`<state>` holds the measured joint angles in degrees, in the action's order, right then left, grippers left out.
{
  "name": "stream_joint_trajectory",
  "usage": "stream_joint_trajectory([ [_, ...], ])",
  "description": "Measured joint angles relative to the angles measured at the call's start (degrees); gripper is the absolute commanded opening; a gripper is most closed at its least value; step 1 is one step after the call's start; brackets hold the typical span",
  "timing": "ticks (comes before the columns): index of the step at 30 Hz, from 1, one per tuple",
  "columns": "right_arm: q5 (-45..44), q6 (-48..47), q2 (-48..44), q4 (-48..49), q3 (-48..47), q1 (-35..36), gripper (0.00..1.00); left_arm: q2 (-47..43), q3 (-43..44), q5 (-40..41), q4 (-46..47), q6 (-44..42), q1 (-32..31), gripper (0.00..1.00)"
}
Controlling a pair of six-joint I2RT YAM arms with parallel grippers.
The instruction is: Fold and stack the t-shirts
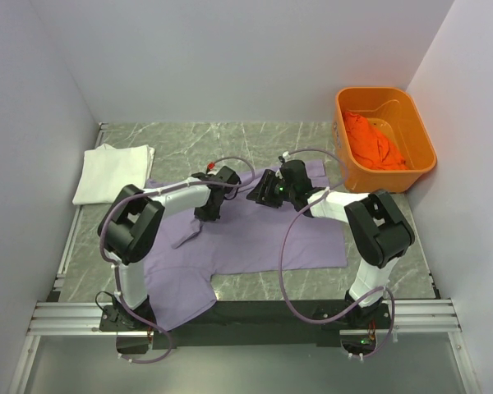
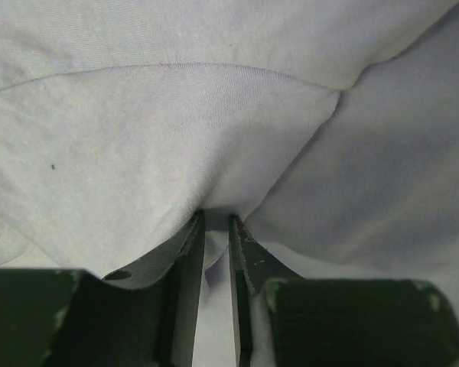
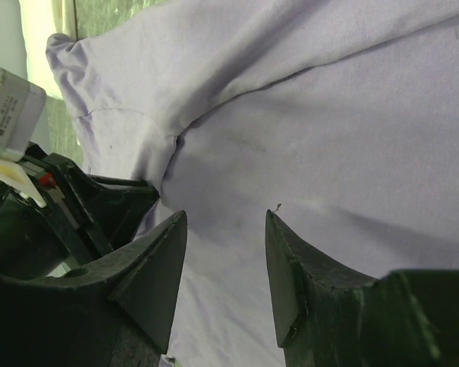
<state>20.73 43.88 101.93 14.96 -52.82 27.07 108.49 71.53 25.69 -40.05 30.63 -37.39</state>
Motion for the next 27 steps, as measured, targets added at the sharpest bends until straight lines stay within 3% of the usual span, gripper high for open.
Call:
stream_joint_trajectory([
  [8, 0.3, 0.2, 0.6, 0.0, 0.0, 0.0, 0.52, -0.5, -0.2, -3.0, 0.8, 0.0, 1.6, 0.24],
  [11, 0.3, 0.2, 0.6, 0.0, 0.0, 0.0, 0.52, -0.5, -0.2, -3.8, 1.2, -0.1, 2.0, 0.17],
  [12, 0.3, 0.2, 0.6, 0.0, 0.0, 0.0, 0.52, -0.5, -0.2, -4.2, 1.4, -0.2, 2.1, 0.09],
  [15, 0.3, 0.2, 0.6, 0.0, 0.0, 0.0, 0.52, -0.7, -0.5, -5.1, 2.1, -0.6, 2.6, 0.01],
  [21, 0.3, 0.2, 0.6, 0.0, 0.0, 0.0, 0.52, -2.1, -1.2, -7.1, 2.6, -2.1, 4.5, 0.01],
  [27, 0.4, 0.2, 0.6, 0.0, 0.0, 0.0, 0.52, -5.6, -1.6, -10.4, 2.8, -4.9, 10.4, 0.01],
])
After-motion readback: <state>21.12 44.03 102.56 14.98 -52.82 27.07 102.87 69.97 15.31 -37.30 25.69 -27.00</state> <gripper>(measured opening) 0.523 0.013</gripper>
